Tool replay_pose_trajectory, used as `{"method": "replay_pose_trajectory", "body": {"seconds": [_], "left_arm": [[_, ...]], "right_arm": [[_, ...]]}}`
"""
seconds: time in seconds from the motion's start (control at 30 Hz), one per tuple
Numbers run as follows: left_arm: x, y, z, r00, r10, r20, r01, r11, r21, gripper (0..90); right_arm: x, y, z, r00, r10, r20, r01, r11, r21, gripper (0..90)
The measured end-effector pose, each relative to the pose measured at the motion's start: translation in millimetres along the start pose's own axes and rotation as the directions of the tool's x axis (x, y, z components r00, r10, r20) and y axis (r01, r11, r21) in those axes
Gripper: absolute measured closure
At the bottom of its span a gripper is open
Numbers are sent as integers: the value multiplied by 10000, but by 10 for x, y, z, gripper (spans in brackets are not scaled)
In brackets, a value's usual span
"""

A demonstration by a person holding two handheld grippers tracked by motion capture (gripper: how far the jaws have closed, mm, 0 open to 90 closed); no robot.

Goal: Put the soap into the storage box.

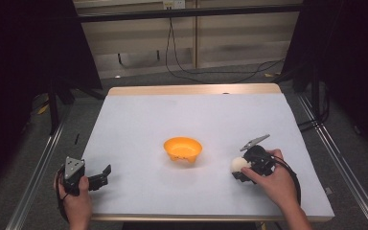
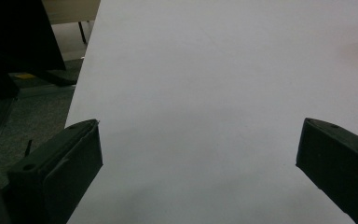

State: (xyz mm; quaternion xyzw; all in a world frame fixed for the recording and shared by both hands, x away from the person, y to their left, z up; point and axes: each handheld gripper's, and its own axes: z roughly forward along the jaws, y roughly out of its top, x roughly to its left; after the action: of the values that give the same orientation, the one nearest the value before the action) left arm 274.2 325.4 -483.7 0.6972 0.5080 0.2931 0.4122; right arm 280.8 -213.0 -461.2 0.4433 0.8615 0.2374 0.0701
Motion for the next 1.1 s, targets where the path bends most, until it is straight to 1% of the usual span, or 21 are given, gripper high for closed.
{"method": "replay_pose_trajectory", "body": {"seconds": [0.1, 0.13, 0.17, 0.23, 0.4, 0.47, 0.53, 0.6, 0.67, 0.7, 0.8, 0.9, 0.93, 1.0, 1.1], "left_arm": [[5, -1, -2, 10000, -40, 6, 40, 10000, -23, 0], [6, -2, -5, 10000, -87, -48, 87, 10000, -34, 0], [15, -1, -5, 9999, -105, 22, 105, 9999, -46, 0], [12, -4, -4, 9997, -247, 26, 248, 9996, -119, 0], [18, -2, -6, 9999, -135, 24, 135, 9999, -57, 0], [17, -2, -6, 9999, -144, 32, 145, 9999, -62, 0], [17, -2, -7, 9999, -121, 35, 122, 9999, -60, 0], [17, -2, -7, 9999, -118, 37, 118, 9999, -60, 0], [18, -2, -7, 9999, -141, 37, 141, 9999, -64, 0], [12, -4, -4, 9997, -247, 40, 247, 9996, -125, 0], [13, -4, -4, 9996, -294, 38, 295, 9995, -143, 0], [21, -5, -11, 9996, -275, -22, 275, 9995, -132, 0], [22, -5, -11, 9996, -286, -4, 286, 9995, -126, 0], [22, -4, -7, 9995, -303, 34, 304, 9994, -143, 0], [19, -4, -6, 9996, -293, 45, 294, 9995, -146, 0]], "right_arm": [[1, 1, 1, 10000, -67, 54, 67, 10000, -63, 244], [4, 3, -5, 10000, 1, 52, -1, 10000, -51, 245], [6, 5, -12, 10000, 39, 37, -39, 10000, -81, 245], [0, 11, -28, 10000, 36, -39, -37, 9998, -203, 245], [11, 54, -77, 10000, 69, -32, -70, 9996, -290, 245], [15, 85, -101, 10000, -59, -49, 57, 9992, -400, 245], [26, 98, -105, 10000, 7, -31, -8, 9991, -434, 245], [31, 119, -114, 10000, -81, -28, 80, 9990, -436, 245], [46, 140, -120, 10000, -21, -33, 20, 9990, -441, 245], [49, 153, -119, 10000, -74, -17, 73, 9988, -488, 245], [66, 185, -115, 9999, -91, -61, 87, 9984, -556, 245], [83, 216, -113, 9998, -163, -118, 156, 9983, -568, 245], [90, 226, -112, 9998, -129, -117, 121, 9980, -614, 245], [86, 240, -111, 9996, -230, -163, 219, 9978, -632, 246], [92, 266, -105, 9998, -131, -169, 121, 9983, -567, 245]]}}
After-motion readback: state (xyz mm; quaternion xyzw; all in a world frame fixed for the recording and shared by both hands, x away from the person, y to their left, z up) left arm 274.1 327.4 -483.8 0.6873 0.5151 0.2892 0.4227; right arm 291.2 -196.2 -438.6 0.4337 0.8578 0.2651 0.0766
